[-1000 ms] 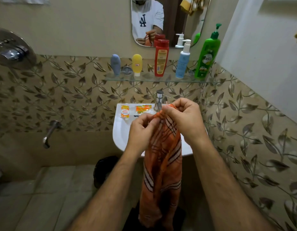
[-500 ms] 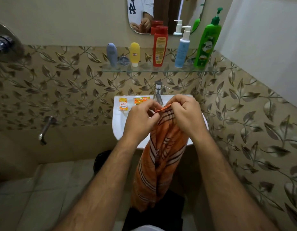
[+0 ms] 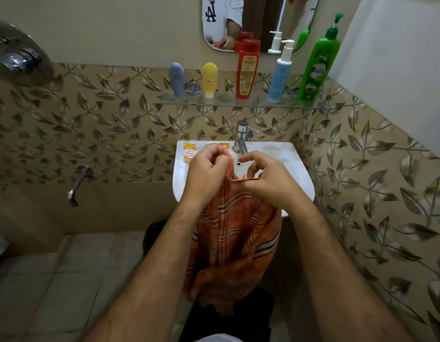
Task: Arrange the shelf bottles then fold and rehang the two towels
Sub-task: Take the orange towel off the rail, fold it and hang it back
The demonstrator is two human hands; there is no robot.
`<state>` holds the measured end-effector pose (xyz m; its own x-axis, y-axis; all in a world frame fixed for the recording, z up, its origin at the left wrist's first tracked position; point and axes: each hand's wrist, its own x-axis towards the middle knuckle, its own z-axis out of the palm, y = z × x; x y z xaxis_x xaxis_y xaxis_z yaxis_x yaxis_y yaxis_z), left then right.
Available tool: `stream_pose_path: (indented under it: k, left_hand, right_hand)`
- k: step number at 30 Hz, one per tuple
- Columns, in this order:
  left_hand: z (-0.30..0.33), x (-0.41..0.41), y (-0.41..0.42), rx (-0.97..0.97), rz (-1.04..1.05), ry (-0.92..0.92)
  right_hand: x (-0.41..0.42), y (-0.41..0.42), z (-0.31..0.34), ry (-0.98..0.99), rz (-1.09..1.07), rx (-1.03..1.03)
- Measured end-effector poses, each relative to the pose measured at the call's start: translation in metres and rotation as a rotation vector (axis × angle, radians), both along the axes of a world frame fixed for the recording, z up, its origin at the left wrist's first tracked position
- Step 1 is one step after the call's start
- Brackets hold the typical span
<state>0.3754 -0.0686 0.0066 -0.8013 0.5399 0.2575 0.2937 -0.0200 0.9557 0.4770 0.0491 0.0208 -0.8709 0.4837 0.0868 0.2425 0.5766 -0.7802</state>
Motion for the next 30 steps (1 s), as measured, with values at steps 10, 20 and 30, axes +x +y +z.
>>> stream_pose_path:
  k: [10, 20, 30]
  left_hand:
    - [-0.022, 0.004, 0.008, -0.17, -0.011, 0.204]
    - [-0.045, 0.013, 0.013, -0.231, 0.335, -0.014]
    - [-0.029, 0.048, 0.029, -0.171, 0.354, 0.043]
  right_hand:
    - [0.021, 0.016, 0.011, 0.221, -0.147, 0.198]
    - [0.047, 0.046, 0.03, 0.408, -0.358, -0.245]
    - [0.072, 0.072, 0.002, 0.085, -0.085, -0.238]
